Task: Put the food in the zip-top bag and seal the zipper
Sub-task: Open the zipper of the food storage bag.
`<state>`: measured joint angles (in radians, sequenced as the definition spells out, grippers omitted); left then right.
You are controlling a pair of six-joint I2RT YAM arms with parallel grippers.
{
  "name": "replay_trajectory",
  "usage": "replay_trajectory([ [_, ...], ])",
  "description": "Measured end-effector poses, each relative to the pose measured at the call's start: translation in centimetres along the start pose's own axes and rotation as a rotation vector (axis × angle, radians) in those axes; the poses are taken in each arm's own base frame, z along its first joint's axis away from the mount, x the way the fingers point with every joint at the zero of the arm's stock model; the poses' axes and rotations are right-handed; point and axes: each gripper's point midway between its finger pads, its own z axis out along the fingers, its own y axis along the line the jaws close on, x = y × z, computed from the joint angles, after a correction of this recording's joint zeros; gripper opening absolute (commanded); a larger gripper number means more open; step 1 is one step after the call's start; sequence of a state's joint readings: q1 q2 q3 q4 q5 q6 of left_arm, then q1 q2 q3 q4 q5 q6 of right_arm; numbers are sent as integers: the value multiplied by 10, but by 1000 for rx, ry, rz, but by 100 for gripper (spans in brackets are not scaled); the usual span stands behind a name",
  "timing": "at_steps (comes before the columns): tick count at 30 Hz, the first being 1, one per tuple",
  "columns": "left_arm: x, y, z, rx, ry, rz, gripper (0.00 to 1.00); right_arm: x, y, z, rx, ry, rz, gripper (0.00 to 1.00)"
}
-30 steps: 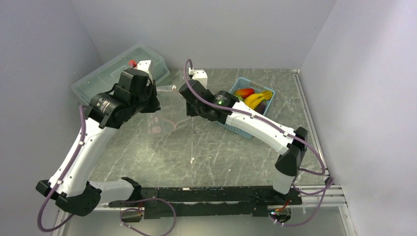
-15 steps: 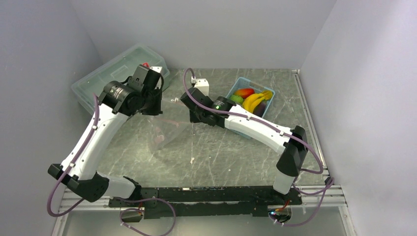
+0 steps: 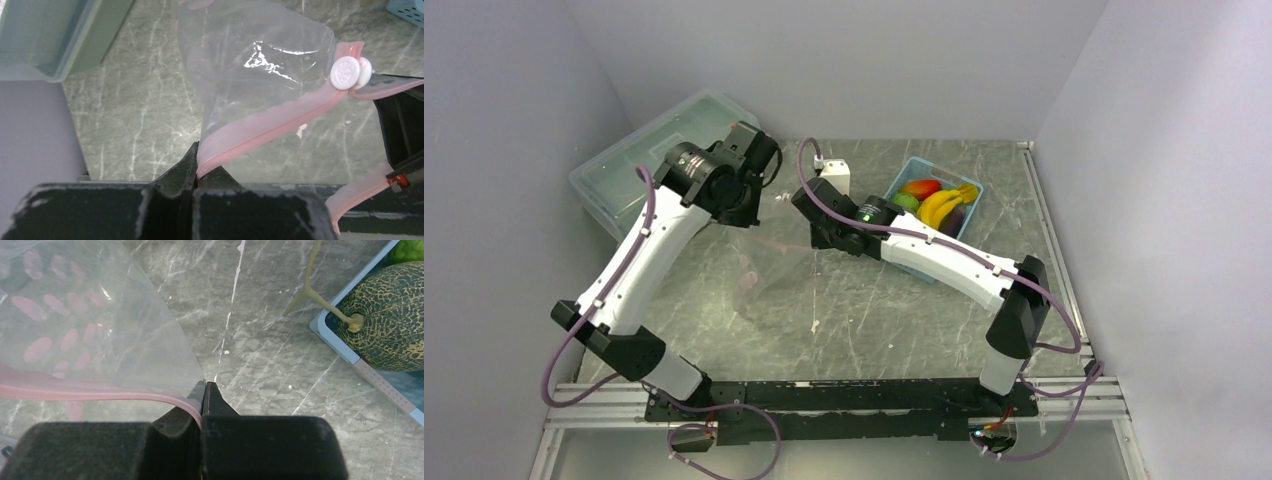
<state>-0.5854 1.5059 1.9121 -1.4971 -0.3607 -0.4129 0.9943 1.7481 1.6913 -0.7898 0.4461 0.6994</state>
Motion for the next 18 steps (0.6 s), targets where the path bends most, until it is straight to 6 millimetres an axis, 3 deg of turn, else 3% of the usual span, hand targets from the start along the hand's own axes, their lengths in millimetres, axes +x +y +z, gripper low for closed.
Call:
replay_trajectory([
  [18, -33, -8, -8, -158, -111, 82, 0, -7, -4, 2, 17, -29, 11, 0],
])
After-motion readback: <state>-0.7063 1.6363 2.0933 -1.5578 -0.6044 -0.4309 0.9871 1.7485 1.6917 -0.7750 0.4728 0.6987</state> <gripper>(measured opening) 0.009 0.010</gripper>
